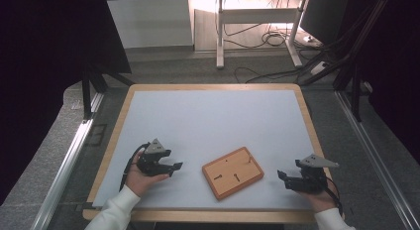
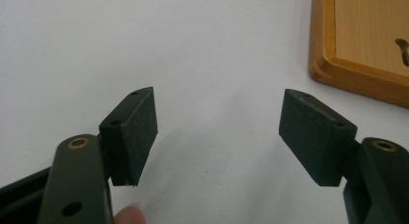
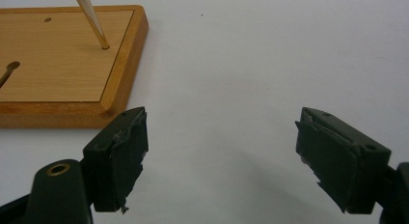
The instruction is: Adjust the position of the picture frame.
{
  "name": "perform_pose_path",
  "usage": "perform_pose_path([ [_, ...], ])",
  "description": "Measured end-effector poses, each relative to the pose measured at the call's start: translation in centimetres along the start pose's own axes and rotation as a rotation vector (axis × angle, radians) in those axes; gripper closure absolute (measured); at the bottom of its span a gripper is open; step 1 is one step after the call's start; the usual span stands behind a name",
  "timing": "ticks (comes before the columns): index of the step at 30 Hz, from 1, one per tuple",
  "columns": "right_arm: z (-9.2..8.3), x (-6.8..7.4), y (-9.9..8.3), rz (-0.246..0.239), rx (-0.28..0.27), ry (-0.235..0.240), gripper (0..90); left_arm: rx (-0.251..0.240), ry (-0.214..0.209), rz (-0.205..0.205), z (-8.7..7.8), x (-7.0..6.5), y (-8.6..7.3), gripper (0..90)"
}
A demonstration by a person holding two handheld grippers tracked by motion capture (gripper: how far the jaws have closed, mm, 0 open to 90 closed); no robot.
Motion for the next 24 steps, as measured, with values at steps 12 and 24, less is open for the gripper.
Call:
perform_pose_path([
  [12,0.1,0.4,0.3,-0.002,0.007,0.009,19.2,-0.003,0.002,0.011,-0.1,0.1,-0.3,29.0],
  [24,0.0,1.8,1.3,-0.013,-0.010,0.058,29.5,0.001,-0.002,0.011,-0.2,0.4,-0.6,29.1],
])
Point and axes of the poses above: each handheld gripper's, and its own axes: z roughly forward along the jaws, y roughly out of its top, x roughly to its left, the point moved 3 cm from there along z, roughly forward along the jaws, and after that the axes turned 11 degrees about x, right-handed, at the moved point
